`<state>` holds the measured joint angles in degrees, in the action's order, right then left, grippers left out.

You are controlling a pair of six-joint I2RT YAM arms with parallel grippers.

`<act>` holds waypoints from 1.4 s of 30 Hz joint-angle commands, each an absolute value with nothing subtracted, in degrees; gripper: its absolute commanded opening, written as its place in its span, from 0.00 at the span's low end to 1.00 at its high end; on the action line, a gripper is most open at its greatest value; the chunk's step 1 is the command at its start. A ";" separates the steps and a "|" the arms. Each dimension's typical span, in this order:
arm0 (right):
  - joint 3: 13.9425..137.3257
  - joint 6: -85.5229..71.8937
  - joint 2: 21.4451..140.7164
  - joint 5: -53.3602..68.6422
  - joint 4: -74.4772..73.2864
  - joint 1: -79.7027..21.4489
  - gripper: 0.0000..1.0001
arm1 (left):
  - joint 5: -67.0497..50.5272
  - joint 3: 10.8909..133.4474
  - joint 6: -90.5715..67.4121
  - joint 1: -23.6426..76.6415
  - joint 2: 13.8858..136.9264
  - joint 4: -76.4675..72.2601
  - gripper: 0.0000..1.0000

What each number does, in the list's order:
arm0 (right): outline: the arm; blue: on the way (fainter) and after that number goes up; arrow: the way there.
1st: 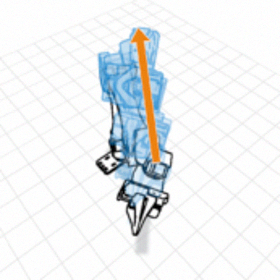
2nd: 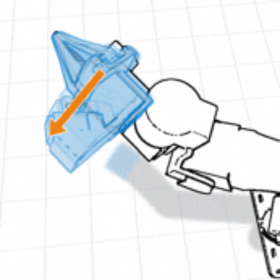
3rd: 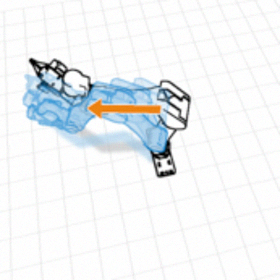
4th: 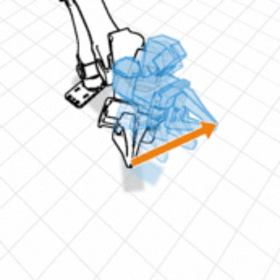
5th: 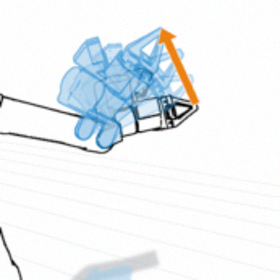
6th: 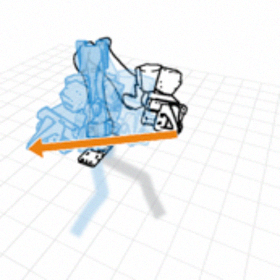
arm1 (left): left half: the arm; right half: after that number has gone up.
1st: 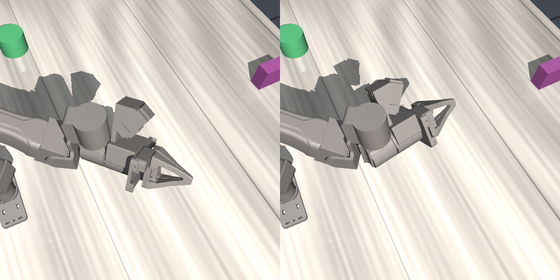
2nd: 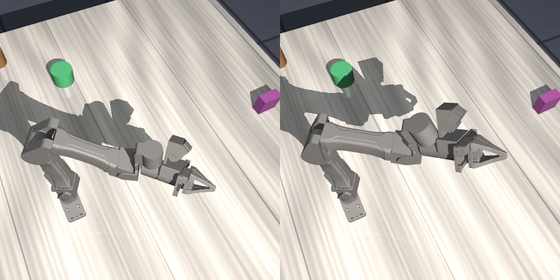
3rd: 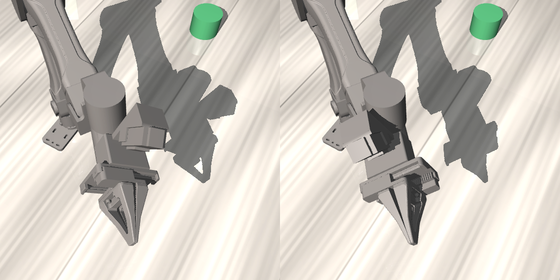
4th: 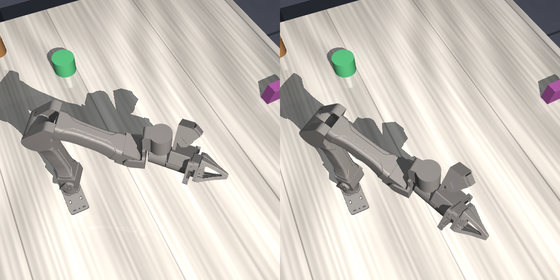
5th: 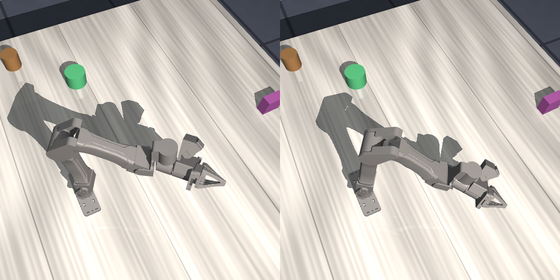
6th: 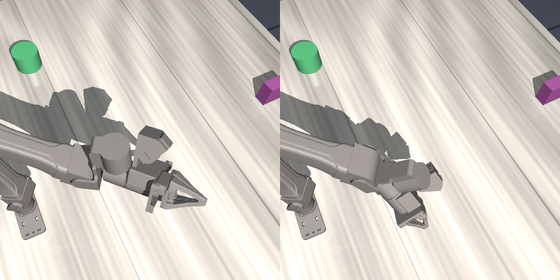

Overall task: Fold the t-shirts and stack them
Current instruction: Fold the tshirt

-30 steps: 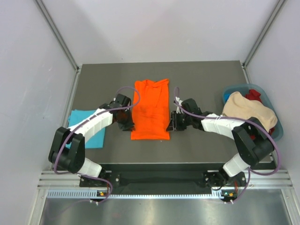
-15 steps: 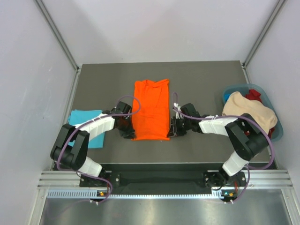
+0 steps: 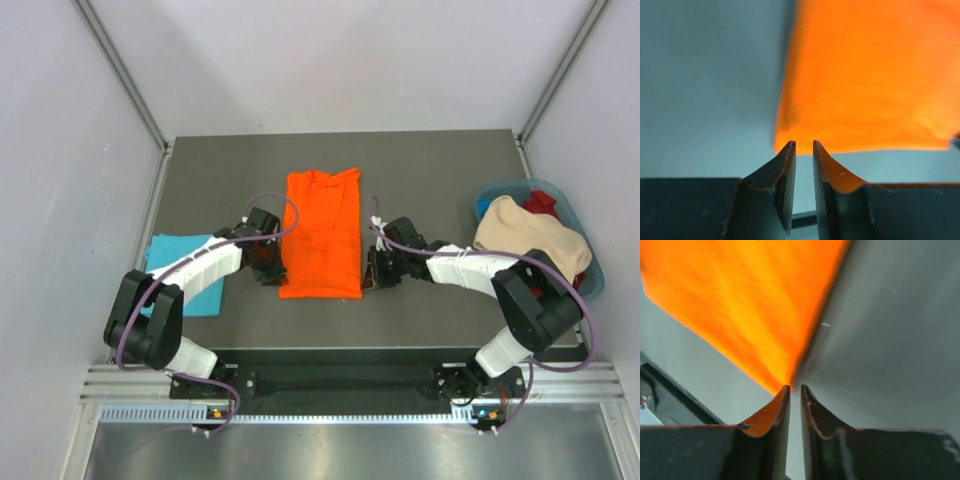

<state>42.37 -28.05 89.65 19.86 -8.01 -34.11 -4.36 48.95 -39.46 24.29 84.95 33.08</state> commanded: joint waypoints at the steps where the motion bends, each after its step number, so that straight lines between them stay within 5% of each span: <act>1: 48.07 -28.03 87.19 19.67 -9.59 -37.43 0.13 | -9.39 51.68 -40.25 24.17 81.04 31.56 0.26; 14: 49.05 -31.03 97.82 30.58 3.60 -40.52 0.05 | -8.01 45.79 -42.98 24.17 85.87 26.63 0.26; 24: 47.90 -25.41 98.00 27.69 -3.51 -35.69 0.07 | -2.63 45.79 -42.28 24.17 86.31 29.79 0.26; 30: 53.51 -22.95 92.55 25.85 -9.22 -33.67 0.13 | -1.66 53.78 -39.91 22.51 85.25 31.91 0.29; 42: 71.53 -18.37 108.52 28.47 -10.02 -25.67 0.18 | -14.15 65.91 -36.48 15.47 100.36 19.16 0.27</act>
<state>66.89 -21.02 104.42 27.11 -9.21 -26.76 -11.42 62.43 -38.35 15.62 98.35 23.38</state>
